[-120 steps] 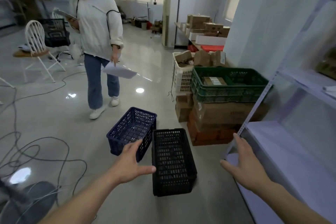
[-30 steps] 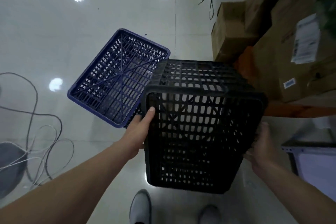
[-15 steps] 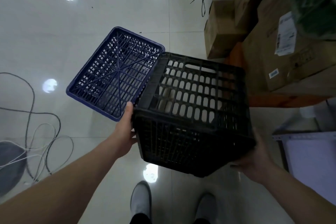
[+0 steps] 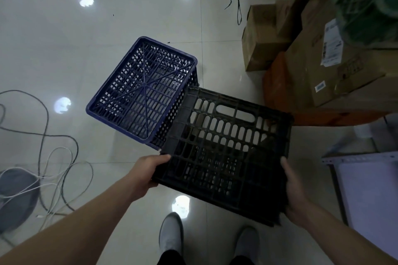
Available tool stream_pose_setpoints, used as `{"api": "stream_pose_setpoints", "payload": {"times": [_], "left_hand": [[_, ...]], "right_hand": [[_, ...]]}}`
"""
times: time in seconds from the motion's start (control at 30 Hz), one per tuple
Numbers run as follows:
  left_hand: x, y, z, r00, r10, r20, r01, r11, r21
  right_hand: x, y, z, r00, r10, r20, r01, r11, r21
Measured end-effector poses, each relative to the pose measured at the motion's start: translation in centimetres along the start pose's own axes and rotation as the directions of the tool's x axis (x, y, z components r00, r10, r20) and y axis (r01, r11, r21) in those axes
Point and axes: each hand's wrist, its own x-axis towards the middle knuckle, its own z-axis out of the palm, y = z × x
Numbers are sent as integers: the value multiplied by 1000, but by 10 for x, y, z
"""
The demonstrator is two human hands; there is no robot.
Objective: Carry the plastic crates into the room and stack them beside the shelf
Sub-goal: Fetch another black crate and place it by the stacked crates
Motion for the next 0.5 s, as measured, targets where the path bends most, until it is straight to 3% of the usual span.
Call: {"api": "stream_pose_setpoints", "payload": {"times": [0.17,0.2,0.3,0.4,0.43,0.5], "left_hand": [[3,-2,-6,997,38,-60,-37,999,27],[3,-2,-7,997,43,-64,-40,998,49],[3,2,-10,994,62,-87,-51,990,128],[8,6,-6,989,89,-119,-52,957,284],[8,7,-5,985,104,-137,-51,938,344],[6,7,-1,968,172,-180,-55,852,521]], "right_hand": [[-4,-8,11,993,103,-57,-116,933,-341],[-6,-12,14,994,68,-89,-97,919,-383],[5,-29,16,936,-273,-220,120,838,-532],[18,-60,18,891,-441,-107,171,545,-821],[22,-70,21,901,-434,-19,188,431,-883],[30,-83,23,935,-349,64,183,319,-930]]}}
